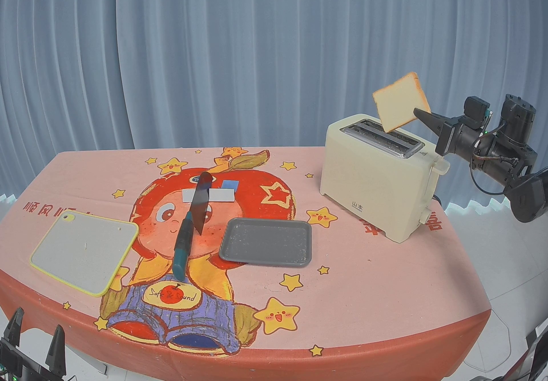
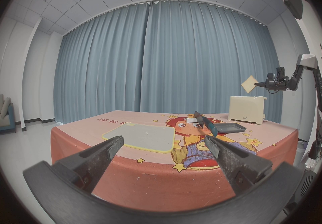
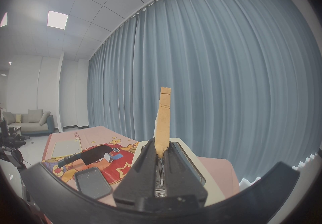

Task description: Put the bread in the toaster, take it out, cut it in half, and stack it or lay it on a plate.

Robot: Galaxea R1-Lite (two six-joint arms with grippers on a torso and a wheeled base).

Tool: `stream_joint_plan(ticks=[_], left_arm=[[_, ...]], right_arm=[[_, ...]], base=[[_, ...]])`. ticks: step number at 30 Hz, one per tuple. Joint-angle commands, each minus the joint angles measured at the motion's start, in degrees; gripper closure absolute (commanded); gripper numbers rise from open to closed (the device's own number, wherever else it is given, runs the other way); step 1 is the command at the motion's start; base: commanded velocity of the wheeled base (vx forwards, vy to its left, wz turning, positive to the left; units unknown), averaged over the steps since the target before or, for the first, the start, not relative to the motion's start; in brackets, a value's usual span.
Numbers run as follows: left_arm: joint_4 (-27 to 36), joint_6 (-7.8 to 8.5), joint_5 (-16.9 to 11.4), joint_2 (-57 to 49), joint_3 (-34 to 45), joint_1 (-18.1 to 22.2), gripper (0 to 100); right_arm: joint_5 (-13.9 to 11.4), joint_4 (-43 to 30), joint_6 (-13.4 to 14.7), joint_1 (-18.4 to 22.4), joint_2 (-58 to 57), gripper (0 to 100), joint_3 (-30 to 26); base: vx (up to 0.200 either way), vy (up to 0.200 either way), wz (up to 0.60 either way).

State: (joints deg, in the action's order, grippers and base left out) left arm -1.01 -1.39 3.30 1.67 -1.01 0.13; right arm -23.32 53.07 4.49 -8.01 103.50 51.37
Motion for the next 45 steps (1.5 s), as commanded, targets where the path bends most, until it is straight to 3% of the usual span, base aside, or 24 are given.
stream_joint_plan(ticks=[1, 8, 31, 45], left_arm=[[-0.04, -0.02, 0.04, 0.0, 1.01, 0.04, 0], [0.05, -0.02, 0.04, 0.0, 1.01, 0.04, 0], [-0.04, -0.02, 0.04, 0.0, 1.01, 0.04, 0], [-0.04, -0.02, 0.04, 0.0, 1.01, 0.04, 0]], right_arm=[[-0.06, 0.11, -0.53, 0.27, 0.39, 100, -0.31], [-0.59, -0.07, -2.73, 1.42, 0.39, 100, -1.89], [-0.32, -0.16, -3.52, 0.01, 1.36, 100, -3.73], [-0.32, -0.42, -6.07, -0.08, 2.15, 100, -4.44]], base=[[0.0, 0.0, 0.0], [0.0, 0.0, 0.0], [0.0, 0.0, 0.0], [0.0, 0.0, 0.0]])
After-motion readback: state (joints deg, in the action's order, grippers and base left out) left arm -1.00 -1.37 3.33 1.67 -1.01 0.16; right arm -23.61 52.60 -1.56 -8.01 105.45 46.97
